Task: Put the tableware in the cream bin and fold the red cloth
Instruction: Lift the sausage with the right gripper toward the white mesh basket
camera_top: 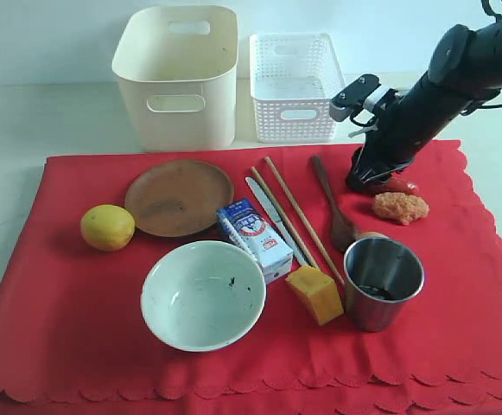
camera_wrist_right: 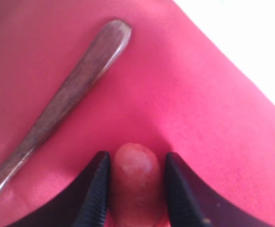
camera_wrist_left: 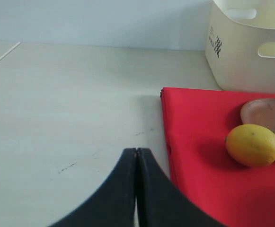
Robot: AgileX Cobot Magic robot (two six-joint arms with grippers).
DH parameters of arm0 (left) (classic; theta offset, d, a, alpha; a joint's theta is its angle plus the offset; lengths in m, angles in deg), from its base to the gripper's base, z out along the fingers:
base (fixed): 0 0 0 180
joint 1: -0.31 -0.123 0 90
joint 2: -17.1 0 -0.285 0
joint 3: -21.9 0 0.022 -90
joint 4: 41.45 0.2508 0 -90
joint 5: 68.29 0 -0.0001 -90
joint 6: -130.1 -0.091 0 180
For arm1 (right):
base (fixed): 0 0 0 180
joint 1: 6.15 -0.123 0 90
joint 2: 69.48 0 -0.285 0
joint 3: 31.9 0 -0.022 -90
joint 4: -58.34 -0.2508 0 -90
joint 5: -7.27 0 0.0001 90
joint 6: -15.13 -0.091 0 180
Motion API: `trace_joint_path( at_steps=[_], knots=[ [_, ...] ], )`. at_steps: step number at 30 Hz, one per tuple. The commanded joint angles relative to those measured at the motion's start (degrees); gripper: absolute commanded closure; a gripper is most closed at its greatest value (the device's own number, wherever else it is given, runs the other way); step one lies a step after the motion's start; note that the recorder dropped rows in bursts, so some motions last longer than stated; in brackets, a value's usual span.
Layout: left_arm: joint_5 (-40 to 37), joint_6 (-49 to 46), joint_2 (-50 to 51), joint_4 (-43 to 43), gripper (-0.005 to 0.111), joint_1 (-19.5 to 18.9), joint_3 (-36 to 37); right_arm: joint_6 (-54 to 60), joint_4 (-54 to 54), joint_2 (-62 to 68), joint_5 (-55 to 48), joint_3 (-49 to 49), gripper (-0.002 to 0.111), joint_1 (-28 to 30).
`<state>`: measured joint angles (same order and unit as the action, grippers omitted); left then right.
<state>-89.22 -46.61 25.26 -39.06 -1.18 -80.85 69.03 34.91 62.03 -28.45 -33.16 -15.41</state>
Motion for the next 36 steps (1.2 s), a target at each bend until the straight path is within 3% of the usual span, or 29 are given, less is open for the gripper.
trace_joint_path(
  at_steps=[1,24,36],
  knots=[
    [0.7,-0.2,-0.4,-0.3,0.107,-0.1,0.0,-0.1,0.3,-0.1,1.1,-0.4,0.108,-0.1],
    [0.7,-0.2,-0.4,-0.3,0.107,-0.1,0.0,-4.9,0.3,-17.6,-2.5,-2.0,0.108,-0.1],
    [0.7,-0.2,-0.4,-0.3,0.107,-0.1,0.0,-15.1,-0.1,-27.9,-7.9,-2.0,0.108,-0.1]
  ],
)
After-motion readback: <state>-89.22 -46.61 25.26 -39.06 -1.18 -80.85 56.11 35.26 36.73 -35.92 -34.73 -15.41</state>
